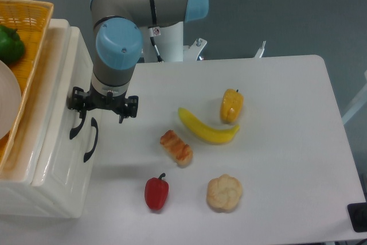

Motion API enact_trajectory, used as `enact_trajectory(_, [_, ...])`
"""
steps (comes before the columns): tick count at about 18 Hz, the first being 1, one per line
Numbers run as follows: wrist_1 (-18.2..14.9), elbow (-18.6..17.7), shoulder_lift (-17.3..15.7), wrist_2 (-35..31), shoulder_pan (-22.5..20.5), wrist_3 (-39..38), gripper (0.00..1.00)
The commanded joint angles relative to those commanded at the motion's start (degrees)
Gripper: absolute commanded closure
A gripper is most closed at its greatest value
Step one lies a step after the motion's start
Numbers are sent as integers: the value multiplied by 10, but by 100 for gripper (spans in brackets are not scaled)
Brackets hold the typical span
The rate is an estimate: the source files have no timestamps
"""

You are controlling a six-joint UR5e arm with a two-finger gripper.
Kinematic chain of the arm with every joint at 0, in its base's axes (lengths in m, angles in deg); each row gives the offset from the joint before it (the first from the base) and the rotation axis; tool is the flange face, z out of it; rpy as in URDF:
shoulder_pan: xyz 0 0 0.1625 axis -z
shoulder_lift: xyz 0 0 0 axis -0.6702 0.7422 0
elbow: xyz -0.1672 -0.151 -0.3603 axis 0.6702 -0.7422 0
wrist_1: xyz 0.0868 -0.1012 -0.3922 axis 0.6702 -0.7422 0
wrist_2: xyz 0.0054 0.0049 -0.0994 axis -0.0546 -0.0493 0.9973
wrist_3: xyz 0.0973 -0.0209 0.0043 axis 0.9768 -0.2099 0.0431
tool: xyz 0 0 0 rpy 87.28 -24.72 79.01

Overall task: Slide the top white drawer open
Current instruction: 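Hold the gripper at the upper drawer handle, then pull the upper drawer handle outward, sliding the drawer open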

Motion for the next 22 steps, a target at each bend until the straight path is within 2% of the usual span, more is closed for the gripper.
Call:
enact_trajectory(8, [3,1,2,-23,0,3,0])
enact_trajectory(22, [-2,3,1,-26,-14,3,0])
